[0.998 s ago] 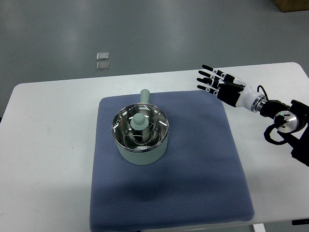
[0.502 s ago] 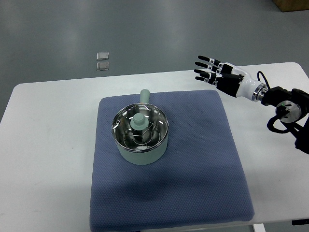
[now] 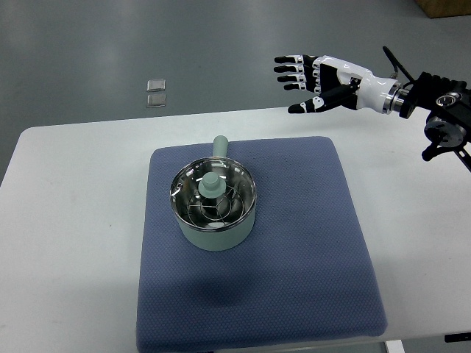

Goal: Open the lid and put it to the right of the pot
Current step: 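Reach the right hand over the glass lid's green knob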

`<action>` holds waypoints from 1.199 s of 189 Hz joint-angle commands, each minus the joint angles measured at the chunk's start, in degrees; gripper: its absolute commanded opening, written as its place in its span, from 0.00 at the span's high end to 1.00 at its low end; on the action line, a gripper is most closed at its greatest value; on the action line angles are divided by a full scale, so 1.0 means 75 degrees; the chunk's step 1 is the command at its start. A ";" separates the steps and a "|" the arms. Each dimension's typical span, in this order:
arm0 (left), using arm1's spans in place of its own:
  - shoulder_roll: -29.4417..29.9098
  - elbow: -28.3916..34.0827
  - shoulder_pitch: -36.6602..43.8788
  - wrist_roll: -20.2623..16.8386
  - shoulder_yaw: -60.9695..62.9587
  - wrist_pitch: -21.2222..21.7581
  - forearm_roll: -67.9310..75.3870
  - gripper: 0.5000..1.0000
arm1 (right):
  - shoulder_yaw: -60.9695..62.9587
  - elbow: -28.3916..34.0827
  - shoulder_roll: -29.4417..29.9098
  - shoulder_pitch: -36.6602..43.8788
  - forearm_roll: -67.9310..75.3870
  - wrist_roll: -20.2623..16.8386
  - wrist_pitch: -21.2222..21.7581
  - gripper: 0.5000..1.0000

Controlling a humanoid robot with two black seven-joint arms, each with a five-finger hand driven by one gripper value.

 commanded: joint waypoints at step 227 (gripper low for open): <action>0.0000 0.0002 -0.0010 0.0006 0.0000 0.0000 0.0001 0.00 | -0.1416 0.2179 0.1613 0.1859 -0.7276 0.0746 -0.0002 0.13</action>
